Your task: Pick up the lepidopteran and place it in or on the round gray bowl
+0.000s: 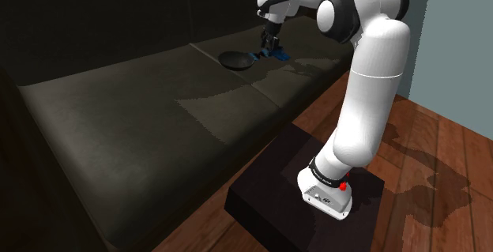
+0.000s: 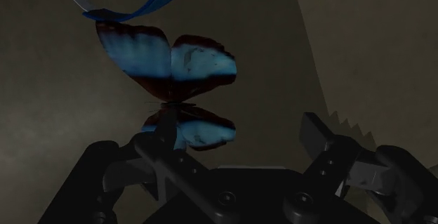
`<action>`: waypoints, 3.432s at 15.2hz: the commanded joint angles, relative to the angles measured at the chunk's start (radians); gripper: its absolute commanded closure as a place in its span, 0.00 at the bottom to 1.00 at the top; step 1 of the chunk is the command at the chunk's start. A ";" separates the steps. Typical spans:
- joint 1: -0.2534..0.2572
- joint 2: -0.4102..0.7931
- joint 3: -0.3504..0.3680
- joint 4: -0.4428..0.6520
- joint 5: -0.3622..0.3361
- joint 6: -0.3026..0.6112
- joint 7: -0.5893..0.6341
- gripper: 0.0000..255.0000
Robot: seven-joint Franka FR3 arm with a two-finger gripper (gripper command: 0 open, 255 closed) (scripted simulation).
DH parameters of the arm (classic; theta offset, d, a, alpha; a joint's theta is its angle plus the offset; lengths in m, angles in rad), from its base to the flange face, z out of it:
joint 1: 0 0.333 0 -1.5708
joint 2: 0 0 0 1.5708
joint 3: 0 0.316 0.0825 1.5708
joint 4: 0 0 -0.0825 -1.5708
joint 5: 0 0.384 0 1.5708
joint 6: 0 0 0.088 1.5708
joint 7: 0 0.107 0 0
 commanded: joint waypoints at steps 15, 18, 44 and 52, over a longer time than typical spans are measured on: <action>0.001 0.000 0.001 -0.005 0.001 0.005 0.000 1.00; -0.006 0.087 0.006 0.115 -0.027 -0.081 0.023 0.00; -0.070 0.453 0.035 0.545 -0.111 -0.341 0.063 1.00; -0.084 0.446 0.030 0.615 -0.115 -0.411 0.055 1.00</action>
